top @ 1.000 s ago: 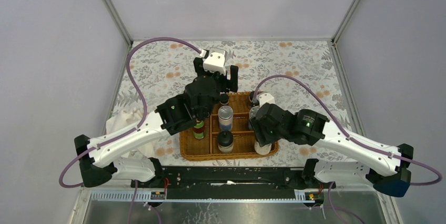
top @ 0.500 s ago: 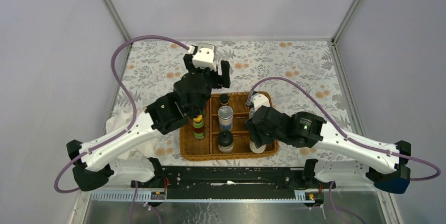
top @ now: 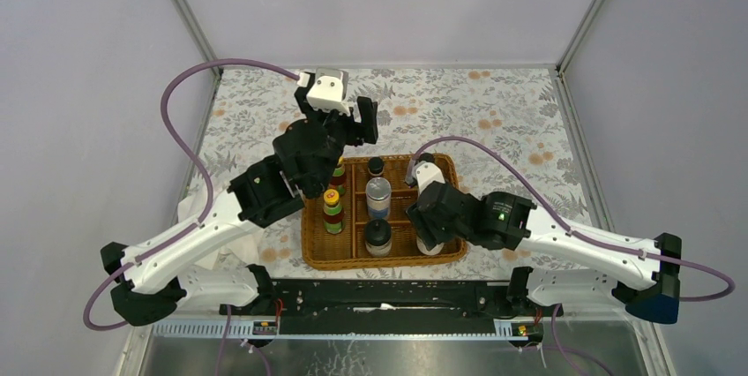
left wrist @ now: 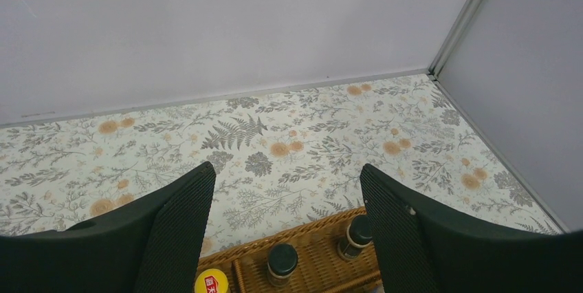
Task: Organize the condiment bottles
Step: Place the bottle in the storage box.
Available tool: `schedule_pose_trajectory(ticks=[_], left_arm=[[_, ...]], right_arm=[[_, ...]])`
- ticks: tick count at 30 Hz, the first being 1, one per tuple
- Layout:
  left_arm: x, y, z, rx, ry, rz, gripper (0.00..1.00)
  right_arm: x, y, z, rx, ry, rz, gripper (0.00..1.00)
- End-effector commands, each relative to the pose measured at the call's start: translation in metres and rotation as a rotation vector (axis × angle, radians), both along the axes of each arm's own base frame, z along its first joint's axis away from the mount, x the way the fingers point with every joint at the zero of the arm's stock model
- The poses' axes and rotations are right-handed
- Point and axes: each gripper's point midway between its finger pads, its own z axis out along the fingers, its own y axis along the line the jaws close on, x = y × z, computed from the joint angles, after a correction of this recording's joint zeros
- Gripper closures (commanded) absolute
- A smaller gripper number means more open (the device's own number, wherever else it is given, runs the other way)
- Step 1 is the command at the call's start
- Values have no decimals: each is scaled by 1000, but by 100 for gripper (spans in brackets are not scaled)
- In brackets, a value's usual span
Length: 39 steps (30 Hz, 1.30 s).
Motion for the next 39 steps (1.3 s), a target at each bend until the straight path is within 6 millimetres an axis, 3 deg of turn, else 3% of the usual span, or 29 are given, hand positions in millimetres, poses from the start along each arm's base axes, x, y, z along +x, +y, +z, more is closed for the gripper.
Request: schedule_pose_trajectory(ticks=[1,39], left_arm=[[-4,9,12,-10,-18,0,19],[-4,5,2,-4,1,-13,20]], right_arm=[[8,12,12,55,-72,41,100],[3,17,-25,92,-58,58,100]])
